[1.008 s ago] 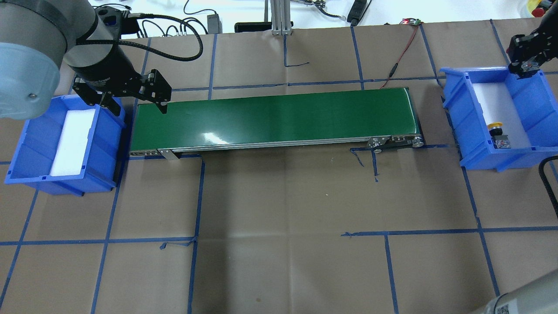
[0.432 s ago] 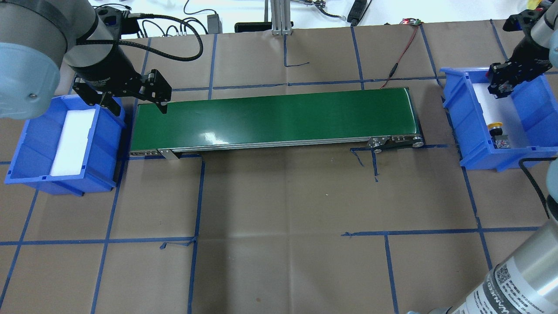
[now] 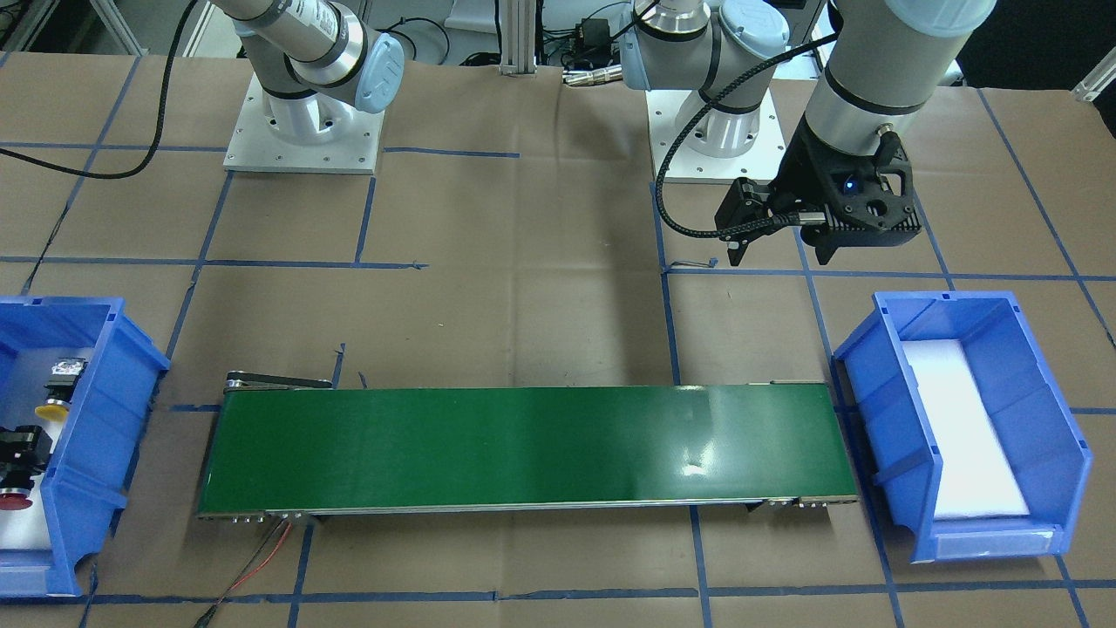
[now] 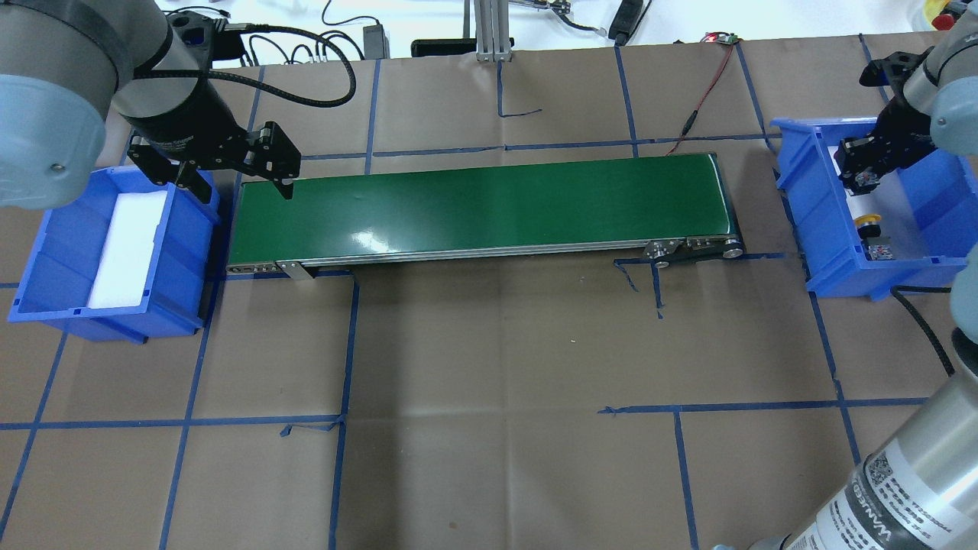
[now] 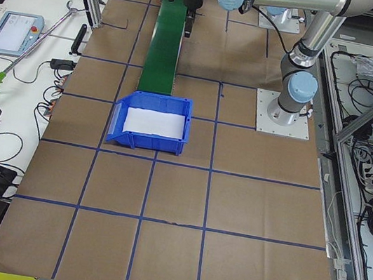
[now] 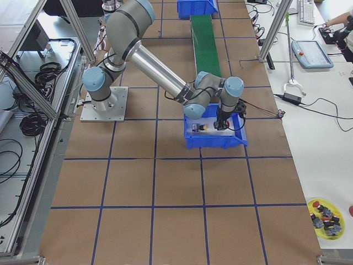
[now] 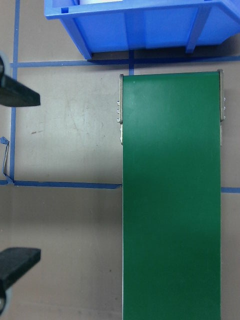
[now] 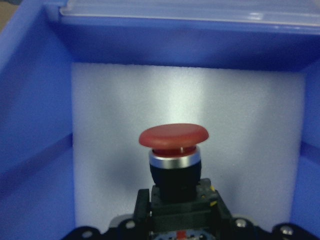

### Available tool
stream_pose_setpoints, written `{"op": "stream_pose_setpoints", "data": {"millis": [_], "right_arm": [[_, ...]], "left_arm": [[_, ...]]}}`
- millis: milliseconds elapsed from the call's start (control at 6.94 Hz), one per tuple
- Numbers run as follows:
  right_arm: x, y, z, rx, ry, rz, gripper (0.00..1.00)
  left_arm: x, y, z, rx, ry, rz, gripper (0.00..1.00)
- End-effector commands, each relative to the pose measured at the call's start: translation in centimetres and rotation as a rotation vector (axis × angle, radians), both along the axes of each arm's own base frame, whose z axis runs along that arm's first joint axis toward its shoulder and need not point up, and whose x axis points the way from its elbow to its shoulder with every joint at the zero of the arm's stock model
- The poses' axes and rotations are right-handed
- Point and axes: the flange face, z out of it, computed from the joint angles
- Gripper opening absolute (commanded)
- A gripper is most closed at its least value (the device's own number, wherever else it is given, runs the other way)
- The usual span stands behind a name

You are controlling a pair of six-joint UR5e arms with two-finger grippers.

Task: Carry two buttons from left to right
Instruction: 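Lower the red button beside the yellow one and open the right gripper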

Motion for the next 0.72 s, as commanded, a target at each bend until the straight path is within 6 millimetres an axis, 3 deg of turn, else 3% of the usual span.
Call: {"op": "stream_pose_setpoints", "data": {"millis": [0,144,288,432,576], "right_arm": [[-0.1,-0.4,-1.6,0.010,-0.015,0.001,0.68],[-0.2,-0.5,-1.3,0.002,-0.025,-0.005,0.99],[-0.2,-0.8,-0.3,-0.015,-0.014,-0.003,1.00],[-0.5,-1.4,2.3,-0.050,0.004,-0.004,1.00],[-0.3,-1.9,7.1,-0.114,0.042,0.005,1.00]], "left_arm": [[0.0,0.0,0.0,0.000,0.000,0.000,1.00],[0.0,0.0,0.0,0.000,0.000,0.000,1.00],[0.0,0.0,0.0,0.000,0.000,0.000,1.00],[0.0,0.0,0.0,0.000,0.000,0.000,1.00],[0.0,0.0,0.0,0.000,0.000,0.000,1.00]]}}
